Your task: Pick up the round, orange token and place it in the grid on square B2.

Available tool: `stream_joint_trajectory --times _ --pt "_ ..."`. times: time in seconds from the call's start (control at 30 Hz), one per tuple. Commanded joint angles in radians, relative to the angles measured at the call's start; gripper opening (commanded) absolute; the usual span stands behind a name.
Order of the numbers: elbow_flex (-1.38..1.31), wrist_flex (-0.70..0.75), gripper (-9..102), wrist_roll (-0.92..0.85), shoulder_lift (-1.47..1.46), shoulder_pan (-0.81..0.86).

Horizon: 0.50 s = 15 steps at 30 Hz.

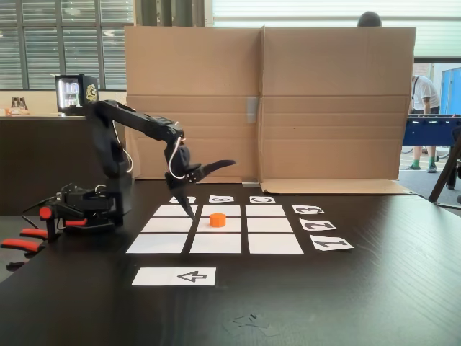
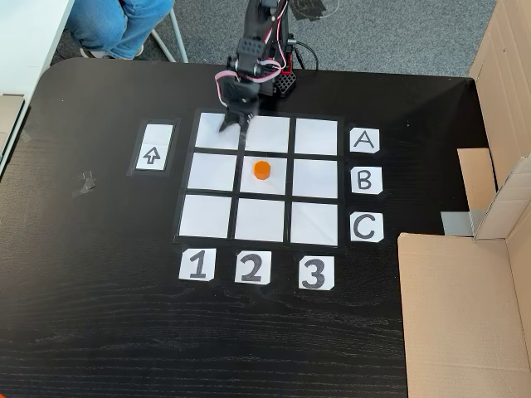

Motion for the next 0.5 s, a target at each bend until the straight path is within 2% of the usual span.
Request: stream_joint_trajectory --times 0.0,0.1,0.17,0.2,0.23,0.3,0.33,0.37,0.47 --pt "0.098 -0.06 96 -0.046 0.23 0.109" --pt "0.192 -0.098 94 -0.098 0.408 0.239" --pt "0.245 -0.121 85 -0.117 0.511 0.33" --pt "0.27 -0.132 75 -0.118 0.558 0.379" --pt "0.298 -0.14 61 -0.118 0.614 0.428" --pt "0.354 -0.178 27 -0.115 0.718 0.534" --pt "0.379 -0.189 6 -0.11 0.77 0.595" --pt "0.405 -0.186 -1 -0.095 0.822 0.66" --pt "0.476 -0.129 -1 -0.086 0.969 0.828"
